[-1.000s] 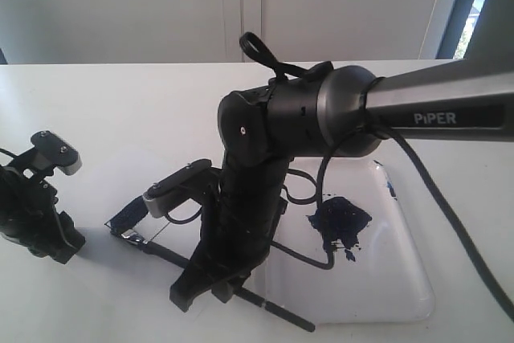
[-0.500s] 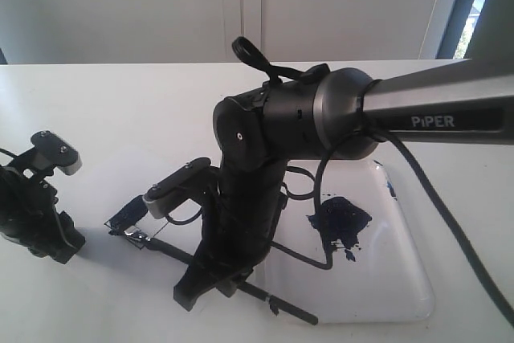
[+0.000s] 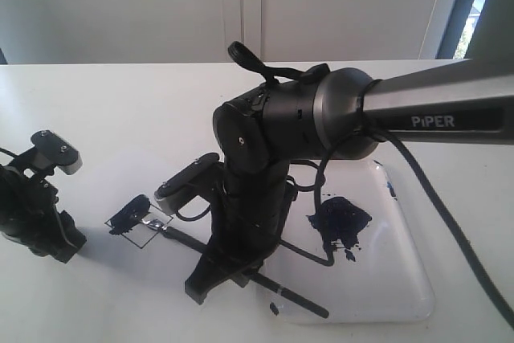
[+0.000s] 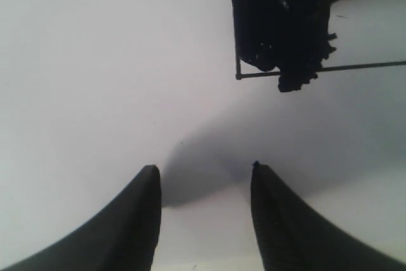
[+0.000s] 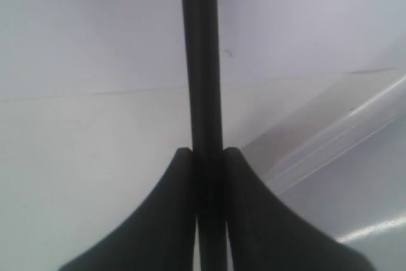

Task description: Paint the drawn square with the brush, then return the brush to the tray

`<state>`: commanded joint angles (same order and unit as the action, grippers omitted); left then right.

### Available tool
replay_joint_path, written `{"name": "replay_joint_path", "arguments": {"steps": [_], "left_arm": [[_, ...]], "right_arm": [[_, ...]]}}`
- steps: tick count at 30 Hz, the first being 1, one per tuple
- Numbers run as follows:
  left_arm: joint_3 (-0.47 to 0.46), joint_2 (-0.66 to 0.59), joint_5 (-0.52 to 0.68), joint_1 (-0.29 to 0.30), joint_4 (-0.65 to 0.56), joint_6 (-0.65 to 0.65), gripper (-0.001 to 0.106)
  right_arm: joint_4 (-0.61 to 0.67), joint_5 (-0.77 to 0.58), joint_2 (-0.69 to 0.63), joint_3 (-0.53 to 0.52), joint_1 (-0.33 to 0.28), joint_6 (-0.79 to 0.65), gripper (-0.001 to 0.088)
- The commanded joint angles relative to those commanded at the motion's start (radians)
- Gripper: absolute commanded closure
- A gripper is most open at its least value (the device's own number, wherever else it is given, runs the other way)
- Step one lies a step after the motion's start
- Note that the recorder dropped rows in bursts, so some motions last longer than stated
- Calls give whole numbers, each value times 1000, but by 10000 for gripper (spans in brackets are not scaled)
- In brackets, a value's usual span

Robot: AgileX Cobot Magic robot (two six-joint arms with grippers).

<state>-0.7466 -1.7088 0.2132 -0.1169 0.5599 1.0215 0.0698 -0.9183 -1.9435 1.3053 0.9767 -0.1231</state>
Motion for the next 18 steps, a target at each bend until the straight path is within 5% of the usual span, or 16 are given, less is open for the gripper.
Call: {"name": "replay_joint_path", "arguments": {"steps": [18], "left_arm": [[0,0,-2,0,0,-6,555]], "right_arm": [[-43,-54,0,0,0,37,868]]}}
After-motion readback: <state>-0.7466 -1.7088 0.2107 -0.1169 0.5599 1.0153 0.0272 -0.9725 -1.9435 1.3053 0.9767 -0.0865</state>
